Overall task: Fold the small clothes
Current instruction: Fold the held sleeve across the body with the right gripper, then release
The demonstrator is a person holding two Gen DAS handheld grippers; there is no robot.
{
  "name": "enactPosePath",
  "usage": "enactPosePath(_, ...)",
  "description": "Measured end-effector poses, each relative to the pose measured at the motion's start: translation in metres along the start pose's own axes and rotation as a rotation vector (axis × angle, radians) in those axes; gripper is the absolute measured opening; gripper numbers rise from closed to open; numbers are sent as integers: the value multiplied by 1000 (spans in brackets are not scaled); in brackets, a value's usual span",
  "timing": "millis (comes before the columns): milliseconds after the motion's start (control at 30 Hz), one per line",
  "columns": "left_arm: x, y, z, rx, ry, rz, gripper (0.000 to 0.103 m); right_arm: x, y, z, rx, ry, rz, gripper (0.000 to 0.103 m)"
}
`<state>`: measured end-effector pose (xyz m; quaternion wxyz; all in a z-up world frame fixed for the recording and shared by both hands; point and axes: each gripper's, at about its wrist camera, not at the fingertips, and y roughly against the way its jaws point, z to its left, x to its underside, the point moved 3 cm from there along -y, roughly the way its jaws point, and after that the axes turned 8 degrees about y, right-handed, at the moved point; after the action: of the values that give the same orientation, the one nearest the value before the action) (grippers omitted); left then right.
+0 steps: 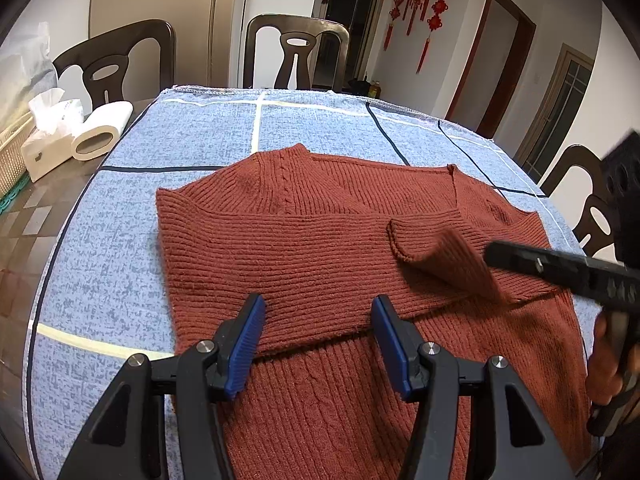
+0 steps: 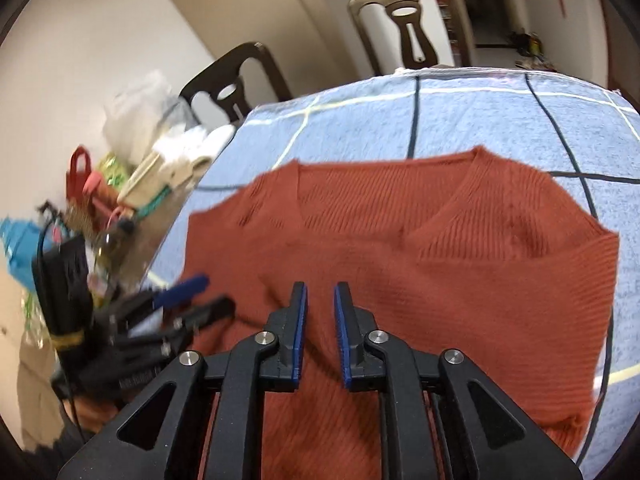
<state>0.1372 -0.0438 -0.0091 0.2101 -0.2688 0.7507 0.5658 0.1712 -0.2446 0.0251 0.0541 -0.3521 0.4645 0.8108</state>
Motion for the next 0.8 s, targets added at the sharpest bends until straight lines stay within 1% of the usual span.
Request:
enactPosePath(67,0,0,0,3,-1,1,59,5,10,3,-11,24,-10,25)
enactPosePath(100,0,0,0,4,-1,1,59,8,18,1,-12,27,-20,25)
enactPosePath(200,-1,2,2,27,13,-2,59,18,33,-11,35,13,-45,26)
enactPosePath(267,-2,5,5,57,33,-7,59,25,34,-24,82,-19,-32,26)
enactPosePath(333,-4,8,5,89,47,-2,59,40,30,-44,126,-59,24,25)
enactPosePath(367,-5,11,2,119,56,9,59,45,35,-48,95,-66,-6,25)
enactPosePath(433,-8,17,-9,178,62,24,59,49,42,-49,85,-73,5,25)
enactPosePath(467,-9,19,-15,193,55,25,59,50,46,-48,92,-64,4,25)
enactPosePath(533,-13,22,-32,206,17,26,59,50,55,-46,132,-28,-11,25)
enactPosePath(600,-17,18,-47,190,-25,30,59,47,63,-47,149,-19,-40,25)
enactPosePath(667,-19,3,-57,148,-57,72,59,43,69,-53,154,-35,-72,25)
enactPosePath(733,-17,-18,-58,113,-40,142,58,41,70,-61,176,-63,-86,25)
enactPosePath(767,-16,-26,-57,114,-22,171,53,40,69,-63,182,-72,-88,25)
enactPosePath(800,-15,-27,-56,109,-19,157,51,41,68,-66,186,-80,-89,25)
